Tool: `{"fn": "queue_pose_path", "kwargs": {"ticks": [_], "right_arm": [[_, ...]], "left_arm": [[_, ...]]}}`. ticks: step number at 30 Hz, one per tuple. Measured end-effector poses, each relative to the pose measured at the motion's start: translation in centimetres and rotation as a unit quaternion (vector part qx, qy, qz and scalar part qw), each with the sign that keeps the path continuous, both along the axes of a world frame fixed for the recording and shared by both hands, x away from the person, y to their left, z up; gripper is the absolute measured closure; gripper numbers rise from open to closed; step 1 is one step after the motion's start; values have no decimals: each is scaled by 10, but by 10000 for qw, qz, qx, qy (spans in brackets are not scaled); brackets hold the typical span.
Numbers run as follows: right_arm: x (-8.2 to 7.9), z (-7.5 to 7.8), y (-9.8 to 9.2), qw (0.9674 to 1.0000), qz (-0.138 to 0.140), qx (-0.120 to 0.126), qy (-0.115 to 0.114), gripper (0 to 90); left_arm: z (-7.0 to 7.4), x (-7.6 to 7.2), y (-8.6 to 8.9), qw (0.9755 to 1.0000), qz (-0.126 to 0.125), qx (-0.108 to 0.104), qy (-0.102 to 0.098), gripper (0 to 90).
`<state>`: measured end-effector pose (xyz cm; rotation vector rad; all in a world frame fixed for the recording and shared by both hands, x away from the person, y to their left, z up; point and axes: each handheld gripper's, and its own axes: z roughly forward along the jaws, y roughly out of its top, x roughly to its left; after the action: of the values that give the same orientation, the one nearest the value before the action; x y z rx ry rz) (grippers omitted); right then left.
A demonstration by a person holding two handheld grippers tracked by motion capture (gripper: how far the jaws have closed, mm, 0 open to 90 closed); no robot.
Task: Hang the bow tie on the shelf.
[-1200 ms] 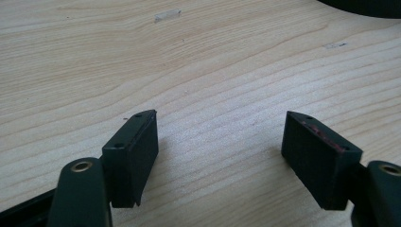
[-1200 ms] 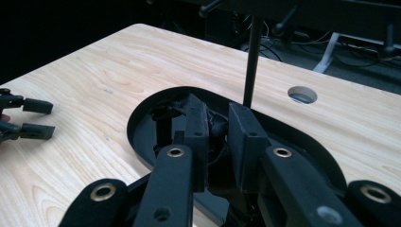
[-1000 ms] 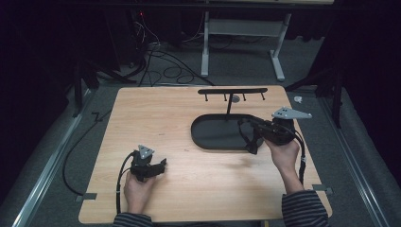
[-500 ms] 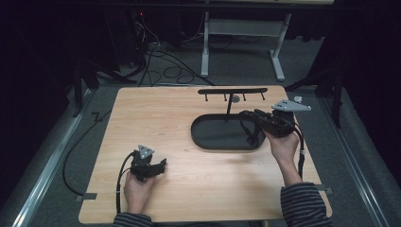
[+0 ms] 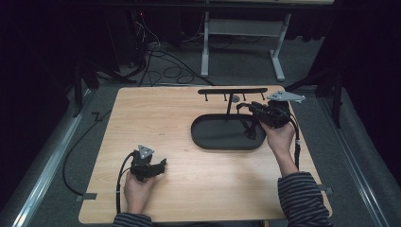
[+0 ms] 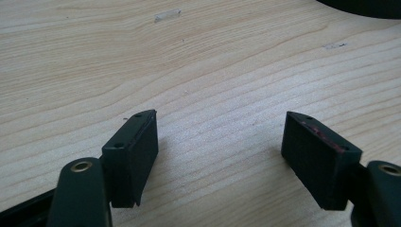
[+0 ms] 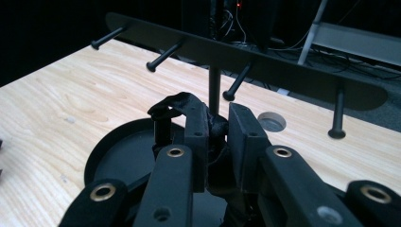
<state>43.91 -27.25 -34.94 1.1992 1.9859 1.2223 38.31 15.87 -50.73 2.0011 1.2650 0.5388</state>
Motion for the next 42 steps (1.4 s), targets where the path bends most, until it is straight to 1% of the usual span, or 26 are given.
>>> {"fn": "queue_pose_path", "kwargs": {"ticks": [2,4,8,10,13,15,16,18,19,20,21,23,24,26,27,35,36,42], "right_arm": [[1,0,0,10000,-1,5,9,802],[7,2,-2,10000,-66,47,-13,802],[13,5,-2,9998,-152,97,0,802],[15,5,-2,9998,-148,112,-20,802],[20,8,-2,9998,-193,71,-12,802],[23,8,-1,9996,-264,85,-24,802],[27,8,-2,9994,-342,93,-34,801],[28,8,-2,9994,-342,99,-48,801],[32,6,-1,9991,-410,115,-31,800],[32,6,-1,9991,-410,115,-31,800],[36,4,-1,9990,-430,101,15,799],[38,3,0,9990,-450,76,33,798],[41,1,0,9986,-516,62,70,795],[42,0,0,9985,-543,67,82,795],[44,-3,0,9983,-575,30,124,794],[47,-6,2,9982,-572,-23,160,781],[47,-7,2,9981,-586,-23,209,770],[46,-6,0,9982,-563,7,202,755]], "left_arm": [[0,0,0,10000,-2,2,0,284],[0,0,0,10000,-6,8,-3,283],[0,0,0,10000,-9,1,1,282],[0,0,0,10000,-11,2,1,283],[0,0,0,10000,-6,-6,5,283],[0,0,0,10000,-5,-6,3,283],[0,0,0,10000,-4,0,0,283],[0,0,0,10000,-7,-2,1,283],[0,0,0,10000,-6,-5,1,283],[0,0,0,10000,-7,-4,1,283],[0,0,0,10000,-7,-2,2,283],[0,0,0,10000,-10,1,1,283],[0,0,0,10000,-10,-2,0,283],[0,0,0,10000,-9,-4,2,283],[0,0,0,10000,-9,-3,0,283],[0,0,0,10000,-8,-5,1,283],[0,0,0,10000,-6,0,-2,283],[0,0,0,10000,-6,6,-2,283]]}}
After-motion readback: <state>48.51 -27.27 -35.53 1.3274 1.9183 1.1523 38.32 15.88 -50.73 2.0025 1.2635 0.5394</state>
